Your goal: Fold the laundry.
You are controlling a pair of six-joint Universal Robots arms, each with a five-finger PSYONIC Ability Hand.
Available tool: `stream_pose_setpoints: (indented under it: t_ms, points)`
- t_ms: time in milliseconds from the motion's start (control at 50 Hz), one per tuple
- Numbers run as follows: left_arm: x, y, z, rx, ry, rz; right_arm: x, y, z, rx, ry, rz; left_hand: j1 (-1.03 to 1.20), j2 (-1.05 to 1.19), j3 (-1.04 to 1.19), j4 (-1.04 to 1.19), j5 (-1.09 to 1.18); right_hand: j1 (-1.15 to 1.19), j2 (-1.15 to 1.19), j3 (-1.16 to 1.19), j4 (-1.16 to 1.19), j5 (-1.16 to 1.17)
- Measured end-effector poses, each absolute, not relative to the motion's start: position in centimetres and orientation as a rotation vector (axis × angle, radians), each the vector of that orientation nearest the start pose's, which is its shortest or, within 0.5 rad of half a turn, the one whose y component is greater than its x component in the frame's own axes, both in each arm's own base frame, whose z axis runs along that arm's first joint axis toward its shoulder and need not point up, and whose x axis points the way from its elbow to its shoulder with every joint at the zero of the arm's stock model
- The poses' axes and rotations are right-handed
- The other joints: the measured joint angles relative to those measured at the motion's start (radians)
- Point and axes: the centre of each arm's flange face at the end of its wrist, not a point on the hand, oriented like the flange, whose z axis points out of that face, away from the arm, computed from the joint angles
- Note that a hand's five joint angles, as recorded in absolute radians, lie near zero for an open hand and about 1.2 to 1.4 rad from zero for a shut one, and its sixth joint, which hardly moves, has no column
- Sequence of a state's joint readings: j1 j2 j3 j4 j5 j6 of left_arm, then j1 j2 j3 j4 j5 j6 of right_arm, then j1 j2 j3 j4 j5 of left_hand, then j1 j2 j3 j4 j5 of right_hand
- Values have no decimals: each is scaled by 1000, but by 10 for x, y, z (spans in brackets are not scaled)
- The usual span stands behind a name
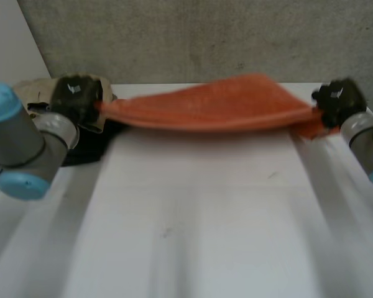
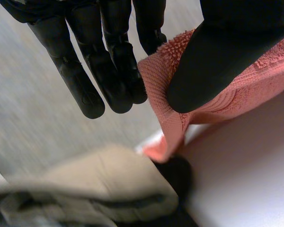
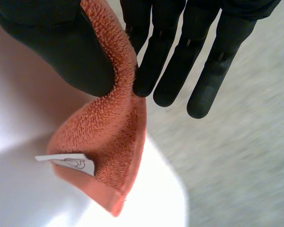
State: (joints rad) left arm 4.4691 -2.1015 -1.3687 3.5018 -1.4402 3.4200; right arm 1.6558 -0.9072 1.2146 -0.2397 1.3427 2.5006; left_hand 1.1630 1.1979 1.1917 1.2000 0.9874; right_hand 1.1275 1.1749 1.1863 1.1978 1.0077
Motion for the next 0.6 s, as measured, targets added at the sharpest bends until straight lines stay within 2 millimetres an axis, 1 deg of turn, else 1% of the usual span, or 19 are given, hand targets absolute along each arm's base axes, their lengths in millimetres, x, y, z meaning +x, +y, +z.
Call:
stream_pose_setpoints:
  t_ms: [20, 40, 60, 80, 100, 160, 200, 220, 280, 400, 440, 460, 480, 500, 520, 600]
  points:
    - [-239, -369, 197, 739, 2154, -2252, 187, -421, 174, -1127, 2242, -2198, 0, 0, 0, 0, 0, -1, -2, -2, -2, -2]
    - [-239, -368, 195, 742, 2160, -2246, 187, -420, 171, -1129, 2252, -2179, 0, 0, 0, 0, 0, -1, -5, -6, -7, -5]
    - [-239, -365, 185, 755, 2186, -2213, 186, -418, 161, -1137, 2286, -2114, 0, 0, 0, 0, 0, -13, -48, -54, -60, -49]
    - [-238, -362, 175, 770, 2215, -2176, 184, -417, 150, -1142, 2319, -2045, 0, 0, 0, 0, 0, -79, -136, -143, -151, -137]
    - [-238, -360, 169, 778, 2232, -2154, 183, -416, 143, -1143, 2339, -2001, 0, 0, 0, 0, 0, -153, -200, -208, -217, -203]
    - [-238, -354, 159, 796, 2264, -2115, 177, -416, 130, -1120, 2388, -1910, 0, 0, 0, 0, 0, -227, -277, -287, -298, -289]
    - [-238, -352, 157, 802, 2270, -2108, 172, -418, 126, -1077, 2413, -1878, 0, 0, 0, 0, 0, -293, -345, -347, -359, -353]
    - [-238, -351, 157, 803, 2270, -2107, 170, -420, 125, -1053, 2424, -1869, 0, 0, 0, 0, 0, -349, -396, -407, -420, -417]
    - [-237, -349, 160, 802, 2263, -2114, 161, -426, 125, -959, 2450, -1853, 0, 0, 0, 0, 0, -385, -421, -443, -462, -461]
    - [-233, -348, 168, 792, 2243, -2126, 143, -435, 128, -798, 2499, -1815, 0, 0, 0, 0, 0, -385, -421, -444, -463, -453]
    - [-231, -348, 170, 791, 2241, -2124, 138, -436, 129, -776, 2514, -1806, 0, 0, 0, 0, 0, -328, -370, -387, -410, -393]
    - [-231, -347, 170, 792, 2242, -2121, 135, -437, 129, -771, 2522, -1802, 0, 0, 0, 0, 0, -253, -294, -309, -322, -307]
    - [-230, -346, 170, 795, 2245, -2115, 132, -438, 130, -771, 2531, -1801, 0, 0, 0, 0, 0, -113, -148, -167, -180, -165]
    - [-230, -346, 170, 797, 2246, -2113, 131, -439, 130, -773, 2534, -1801, 0, 0, 0, 0, 0, -65, -99, -120, -132, -128]
    - [-229, -344, 170, 803, 2252, -2105, 127, -439, 131, -784, 2541, -1802, 0, 0, 0, 0, 0, 1, -12, -35, -45, -34]
    - [-229, -335, 168, 832, 2283, -2070, 122, -438, 134, -834, 2557, -1802, 0, 0, 0, 0, 0, 1, 11, 1, -3, -23]
